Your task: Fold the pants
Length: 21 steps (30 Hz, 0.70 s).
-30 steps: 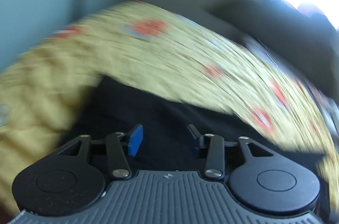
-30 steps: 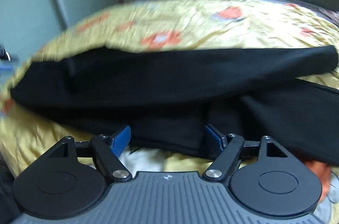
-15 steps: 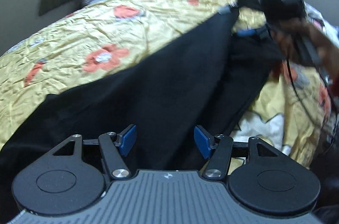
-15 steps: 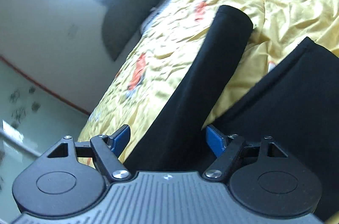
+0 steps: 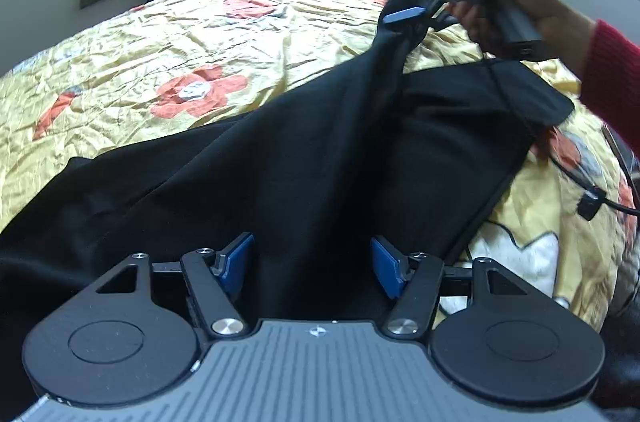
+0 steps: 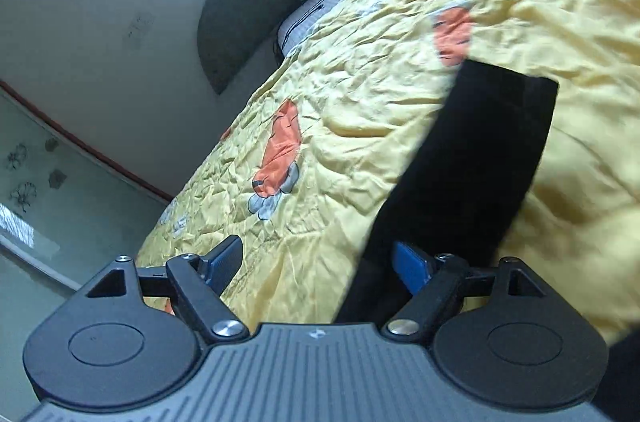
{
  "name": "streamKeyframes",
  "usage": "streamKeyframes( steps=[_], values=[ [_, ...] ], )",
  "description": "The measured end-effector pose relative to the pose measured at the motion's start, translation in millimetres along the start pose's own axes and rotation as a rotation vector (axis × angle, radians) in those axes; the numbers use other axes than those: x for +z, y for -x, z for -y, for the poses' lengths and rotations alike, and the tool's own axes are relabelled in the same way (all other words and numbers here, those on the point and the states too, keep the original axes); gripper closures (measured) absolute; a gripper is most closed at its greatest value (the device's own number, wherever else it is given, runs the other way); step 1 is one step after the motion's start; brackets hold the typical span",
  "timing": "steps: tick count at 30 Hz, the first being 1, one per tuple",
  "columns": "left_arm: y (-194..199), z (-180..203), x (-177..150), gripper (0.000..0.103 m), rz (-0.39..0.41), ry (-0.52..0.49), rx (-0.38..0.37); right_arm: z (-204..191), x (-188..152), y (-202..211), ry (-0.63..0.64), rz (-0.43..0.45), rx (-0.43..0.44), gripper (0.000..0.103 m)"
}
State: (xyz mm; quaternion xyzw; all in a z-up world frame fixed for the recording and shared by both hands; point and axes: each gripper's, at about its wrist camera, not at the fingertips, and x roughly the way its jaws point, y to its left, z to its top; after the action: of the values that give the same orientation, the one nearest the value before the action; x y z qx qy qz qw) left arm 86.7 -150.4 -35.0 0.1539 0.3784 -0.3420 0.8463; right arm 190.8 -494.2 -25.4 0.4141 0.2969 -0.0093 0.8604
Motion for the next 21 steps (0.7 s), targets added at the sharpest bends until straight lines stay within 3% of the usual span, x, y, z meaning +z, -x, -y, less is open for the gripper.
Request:
streamKeyframes(
  steps=[4,6,8,11,17,19,21],
  values=[
    [-4,-8,7,0.038,-0.003,0.064,-0.014,-11,8,-26,0.074,0.003,-0.105,0.022],
    [-5,-11,9,0.042,0.002,0.087,-0.018,-15,5,-11,0.097,0.066,-0.078,0.022],
    [-5,-12,9,0.053,0.011,0.101,-0.012,-18,-1,3,0.093,0.099,-0.027,0.022],
    [-5,-12,9,0.065,0.021,0.115,-0.009,-13,-10,23,0.08,0.121,-0.045,0.022],
    [-5,-10,9,0.066,0.033,0.116,-0.012,3,-6,9,0.036,0.072,-0.033,0.021],
    [-6,-9,8,0.066,0.037,0.108,-0.01,-8,-4,-6,0.116,0.062,-0.095,0.021],
    [-6,-8,7,0.066,0.04,0.103,-0.013,-24,-3,-26,0.236,0.051,-0.214,0.021]
  ],
)
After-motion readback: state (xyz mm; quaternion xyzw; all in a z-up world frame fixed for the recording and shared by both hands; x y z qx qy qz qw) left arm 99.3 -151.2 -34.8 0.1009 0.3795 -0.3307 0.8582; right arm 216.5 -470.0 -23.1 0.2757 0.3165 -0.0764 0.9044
